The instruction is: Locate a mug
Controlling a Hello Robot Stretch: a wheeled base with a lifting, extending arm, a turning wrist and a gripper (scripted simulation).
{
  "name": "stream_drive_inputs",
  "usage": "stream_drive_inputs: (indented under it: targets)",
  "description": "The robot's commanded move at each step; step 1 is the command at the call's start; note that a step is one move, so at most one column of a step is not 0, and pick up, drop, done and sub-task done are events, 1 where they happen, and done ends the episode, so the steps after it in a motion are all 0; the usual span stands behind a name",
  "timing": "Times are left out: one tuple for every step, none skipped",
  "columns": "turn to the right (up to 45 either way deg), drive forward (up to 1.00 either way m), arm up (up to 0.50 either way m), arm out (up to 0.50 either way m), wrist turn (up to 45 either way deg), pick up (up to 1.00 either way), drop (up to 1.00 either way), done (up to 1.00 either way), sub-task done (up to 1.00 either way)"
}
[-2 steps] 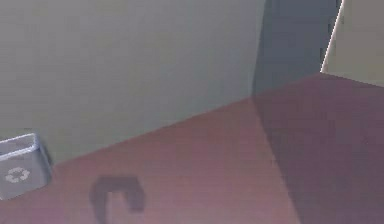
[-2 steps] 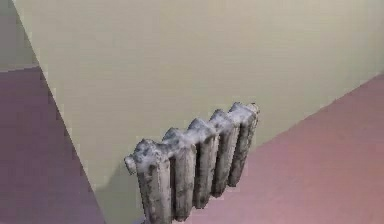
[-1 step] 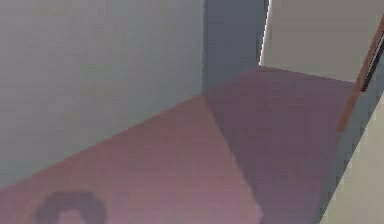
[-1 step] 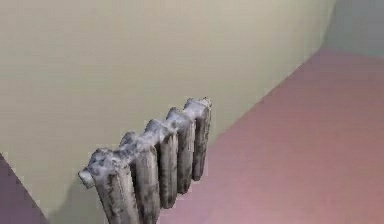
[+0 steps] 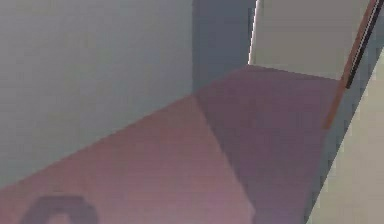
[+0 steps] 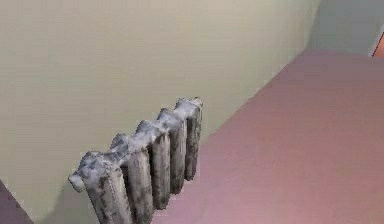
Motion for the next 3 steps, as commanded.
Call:
stream_drive_inputs:
  targets:
    - [0.0, 0.85, 0.0, 0.0, 0.0, 0.0, 0.0, 0.0, 0.0]
    - [33.0, 0.0, 0.0, 0.0, 0.0, 0.0, 0.0, 0.0, 0.0]
    - [0.0, 1.0, 0.0, 0.0, 0.0, 0.0, 0.0, 0.0, 0.0]
